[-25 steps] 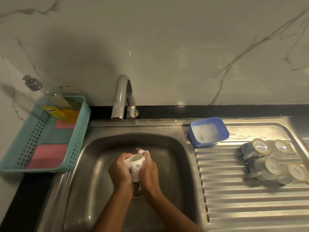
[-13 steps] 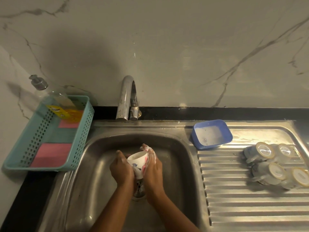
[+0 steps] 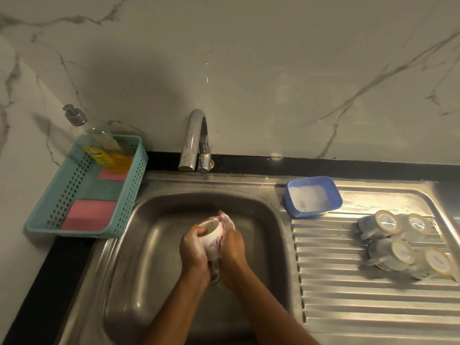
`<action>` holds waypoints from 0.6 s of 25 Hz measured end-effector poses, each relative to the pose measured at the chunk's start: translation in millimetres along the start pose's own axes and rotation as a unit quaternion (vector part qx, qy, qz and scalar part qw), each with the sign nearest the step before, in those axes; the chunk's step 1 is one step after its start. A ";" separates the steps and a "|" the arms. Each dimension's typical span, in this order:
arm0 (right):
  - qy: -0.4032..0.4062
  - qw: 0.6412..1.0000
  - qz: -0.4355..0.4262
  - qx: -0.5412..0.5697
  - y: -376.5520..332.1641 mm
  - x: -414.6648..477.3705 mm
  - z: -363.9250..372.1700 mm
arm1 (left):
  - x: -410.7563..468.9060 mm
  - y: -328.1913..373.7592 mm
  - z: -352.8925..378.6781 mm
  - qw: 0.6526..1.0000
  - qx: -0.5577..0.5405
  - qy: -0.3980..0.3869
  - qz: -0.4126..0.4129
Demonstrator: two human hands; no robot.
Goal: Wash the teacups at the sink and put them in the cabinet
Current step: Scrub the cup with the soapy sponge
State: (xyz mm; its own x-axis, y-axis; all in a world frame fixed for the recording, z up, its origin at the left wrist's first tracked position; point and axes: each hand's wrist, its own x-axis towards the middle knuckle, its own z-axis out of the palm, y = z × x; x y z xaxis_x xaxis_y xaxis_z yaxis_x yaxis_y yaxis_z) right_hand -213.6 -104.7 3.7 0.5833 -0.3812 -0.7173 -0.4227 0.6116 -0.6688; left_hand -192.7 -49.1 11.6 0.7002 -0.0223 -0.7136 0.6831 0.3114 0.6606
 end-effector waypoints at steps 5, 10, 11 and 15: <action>0.035 0.991 0.099 0.082 17.1 -26.5 0.5 | -0.9 -14.8 -17.0 0.999 -0.034 0.005 0.041; 0.085 0.990 0.101 0.040 13.2 -18.9 -7.0 | 5.3 -12.9 -27.3 0.987 0.069 -0.071 0.125; 0.091 0.989 0.100 0.057 11.1 -19.4 -10.6 | 4.7 -9.7 -25.8 0.986 0.072 -0.090 0.124; 0.048 0.977 0.100 0.183 6.4 -26.4 -4.7 | 7.6 0.2 -24.5 0.989 0.031 -0.117 0.086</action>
State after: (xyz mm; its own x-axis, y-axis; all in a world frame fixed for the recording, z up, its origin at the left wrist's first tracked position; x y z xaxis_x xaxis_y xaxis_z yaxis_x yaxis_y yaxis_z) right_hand -234.9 -94.1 17.5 0.4400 -0.2812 -0.8528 -0.2347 0.8807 -0.4115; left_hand -192.3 -25.8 0.6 0.8311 -0.1951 -0.5207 0.5559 0.2707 0.7859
